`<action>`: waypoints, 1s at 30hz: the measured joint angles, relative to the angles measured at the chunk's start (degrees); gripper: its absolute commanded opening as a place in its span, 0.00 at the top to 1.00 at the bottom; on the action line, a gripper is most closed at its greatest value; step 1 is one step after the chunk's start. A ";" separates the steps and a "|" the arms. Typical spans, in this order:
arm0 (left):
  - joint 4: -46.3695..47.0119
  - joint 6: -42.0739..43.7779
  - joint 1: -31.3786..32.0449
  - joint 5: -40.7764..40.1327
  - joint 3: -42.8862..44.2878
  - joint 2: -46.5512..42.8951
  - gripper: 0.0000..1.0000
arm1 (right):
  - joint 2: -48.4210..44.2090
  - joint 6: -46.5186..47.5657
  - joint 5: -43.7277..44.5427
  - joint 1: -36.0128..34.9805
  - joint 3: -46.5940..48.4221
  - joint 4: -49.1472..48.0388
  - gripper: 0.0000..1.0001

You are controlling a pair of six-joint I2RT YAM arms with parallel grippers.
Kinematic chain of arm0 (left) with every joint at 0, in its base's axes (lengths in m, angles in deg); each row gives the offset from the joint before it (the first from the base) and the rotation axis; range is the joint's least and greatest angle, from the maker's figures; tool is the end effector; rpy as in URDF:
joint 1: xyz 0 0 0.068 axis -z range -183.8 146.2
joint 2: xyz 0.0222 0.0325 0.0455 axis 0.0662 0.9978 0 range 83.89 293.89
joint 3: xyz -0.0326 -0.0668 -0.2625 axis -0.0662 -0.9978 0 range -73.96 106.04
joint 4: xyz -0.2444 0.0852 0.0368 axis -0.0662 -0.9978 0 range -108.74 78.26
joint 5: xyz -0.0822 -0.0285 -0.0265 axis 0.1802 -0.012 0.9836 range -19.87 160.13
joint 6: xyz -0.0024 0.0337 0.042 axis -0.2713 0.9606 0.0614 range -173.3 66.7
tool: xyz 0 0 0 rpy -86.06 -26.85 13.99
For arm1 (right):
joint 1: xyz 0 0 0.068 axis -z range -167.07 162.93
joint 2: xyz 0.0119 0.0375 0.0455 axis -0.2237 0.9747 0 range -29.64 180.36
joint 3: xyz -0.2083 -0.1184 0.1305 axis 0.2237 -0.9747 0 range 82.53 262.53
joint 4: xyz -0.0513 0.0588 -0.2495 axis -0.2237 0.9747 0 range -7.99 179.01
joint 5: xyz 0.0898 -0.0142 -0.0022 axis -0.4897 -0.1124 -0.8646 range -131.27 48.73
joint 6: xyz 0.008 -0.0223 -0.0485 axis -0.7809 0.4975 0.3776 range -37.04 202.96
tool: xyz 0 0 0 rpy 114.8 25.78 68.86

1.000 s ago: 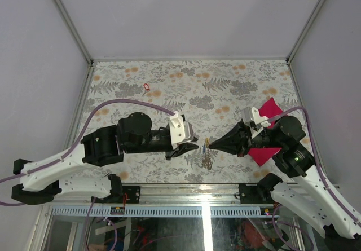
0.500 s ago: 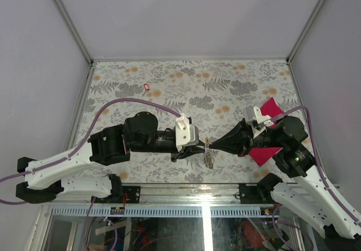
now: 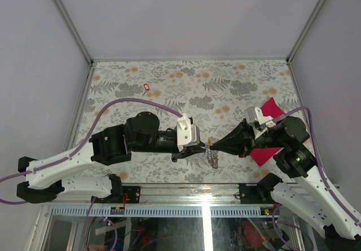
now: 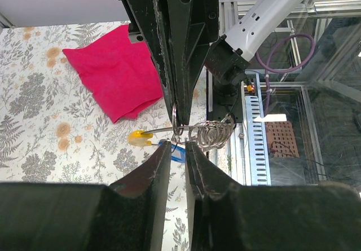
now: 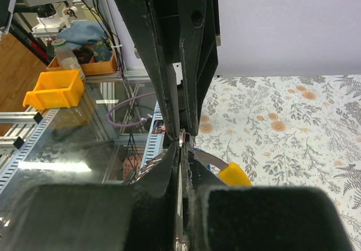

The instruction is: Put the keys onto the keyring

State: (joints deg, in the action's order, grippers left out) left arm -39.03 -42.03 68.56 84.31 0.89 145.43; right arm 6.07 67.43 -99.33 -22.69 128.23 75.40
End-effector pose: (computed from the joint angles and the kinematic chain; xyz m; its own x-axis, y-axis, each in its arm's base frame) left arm 0.0596 -0.2162 0.4342 0.1228 0.2388 -0.9633 0.9911 0.0212 0.1316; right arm 0.0844 0.0976 0.3956 -0.0357 0.1486 -0.9882 -0.9960 -0.0864 0.0230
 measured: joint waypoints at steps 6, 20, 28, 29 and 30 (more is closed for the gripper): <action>0.00 0.00 0.00 -0.02 0.02 0.31 0.82 | -0.20 -0.15 0.00 0.00 0.02 0.00 1.00; 0.52 -0.02 0.00 1.11 0.02 2.49 0.82 | -0.74 -1.25 0.11 0.00 0.04 -1.09 1.00; 0.57 -0.02 0.00 0.68 0.02 2.01 0.82 | -1.18 -1.36 0.35 0.00 0.04 -1.53 1.00; 0.63 -0.02 0.00 0.55 0.02 1.77 0.82 | -1.18 -1.36 0.35 0.00 0.04 -1.53 1.00; 0.72 -0.02 0.00 0.31 0.00 1.40 0.81 | -1.18 -1.36 0.33 0.00 0.04 -1.55 1.00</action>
State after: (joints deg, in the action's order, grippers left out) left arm -38.31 -42.06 68.56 84.61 0.89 146.83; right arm 4.89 66.07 -99.00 -22.69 128.27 73.84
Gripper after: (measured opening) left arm 0.181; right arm 0.017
